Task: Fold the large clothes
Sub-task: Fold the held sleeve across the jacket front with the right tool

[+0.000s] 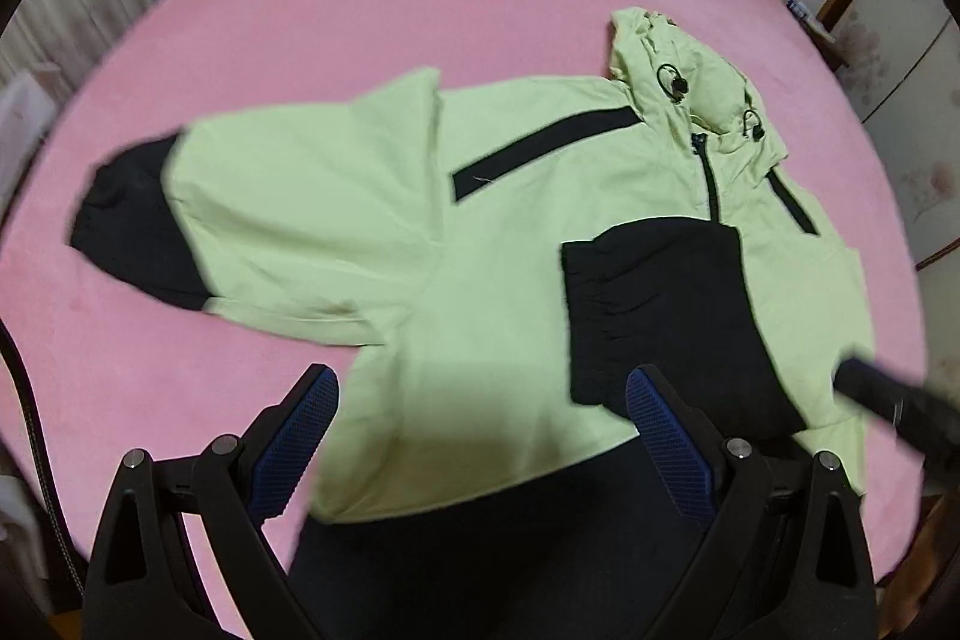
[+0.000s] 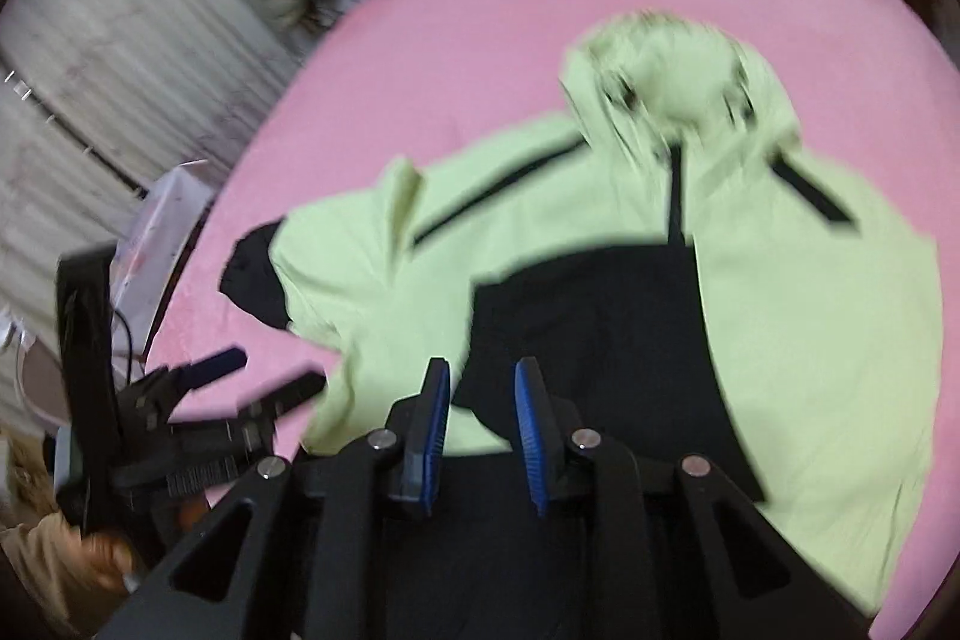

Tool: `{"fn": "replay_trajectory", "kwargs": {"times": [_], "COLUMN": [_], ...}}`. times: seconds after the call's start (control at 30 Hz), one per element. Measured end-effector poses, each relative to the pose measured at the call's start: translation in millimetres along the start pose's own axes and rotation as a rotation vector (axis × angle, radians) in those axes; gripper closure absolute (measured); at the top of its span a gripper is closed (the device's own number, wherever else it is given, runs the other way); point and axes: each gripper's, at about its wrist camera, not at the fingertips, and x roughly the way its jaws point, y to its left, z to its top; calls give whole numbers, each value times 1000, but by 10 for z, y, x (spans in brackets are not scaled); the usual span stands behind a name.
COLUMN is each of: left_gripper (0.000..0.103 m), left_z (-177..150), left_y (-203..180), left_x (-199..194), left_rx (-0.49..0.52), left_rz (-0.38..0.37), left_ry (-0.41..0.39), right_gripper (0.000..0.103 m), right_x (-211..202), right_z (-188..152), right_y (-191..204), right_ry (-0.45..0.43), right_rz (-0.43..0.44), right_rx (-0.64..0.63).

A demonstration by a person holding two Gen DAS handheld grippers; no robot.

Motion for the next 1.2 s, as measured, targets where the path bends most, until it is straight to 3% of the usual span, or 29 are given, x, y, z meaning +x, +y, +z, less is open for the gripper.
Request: {"fn": "replay_trajectory", "kwargs": {"times": [0.13, 0.27, 0.47, 0.67, 0.7, 0.73, 0.77, 0.83, 0.9, 1.07, 1.13, 1.2], "left_gripper": [8, 34, 36, 36, 39, 59, 70, 74, 76, 76, 76, 76], "left_z": [83, 119, 292, 467, 476, 483, 491, 534, 568, 678, 658, 624], "left_y": [-94, -280, -483, -657, -696, -761, -814, -937, -1022, -1071, -995, -853], "left_x": [382, 760, 1124, 1384, 1410, 1427, 1432, 1417, 1299, 685, 596, 698], "left_rx": [-11, 41, 128, 189, 201, 222, 243, 278, 287, 253, 236, 221], "left_rz": [-144, -210, -172, -122, -109, -98, -78, -47, -25, -31, 5, 53], "left_ry": [48, 108, 115, 113, 112, 110, 108, 114, 70, -153, -202, -178], "right_gripper": [77, 77, 77, 77, 77, 77, 77, 77, 77, 77, 77, 77], "right_x": [-113, -213, -184, -99, -90, -86, -90, -121, -172, -387, -477, -520], "right_z": [-250, -443, -553, -578, -578, -579, -581, -582, -578, -576, -600, -651], "right_y": [-355, -724, -990, -1142, -1184, -1226, -1268, -1364, -1460, -1768, -1869, -1990], "right_ry": [36, 45, 31, 41, 41, 40, 38, 32, 22, -31, -52, -58], "right_rz": [-85, -119, -124, -141, -142, -145, -151, -172, -200, -277, -303, -334], "right_rx": [48, 138, 217, 208, 213, 218, 223, 229, 234, 278, 298, 322]}}
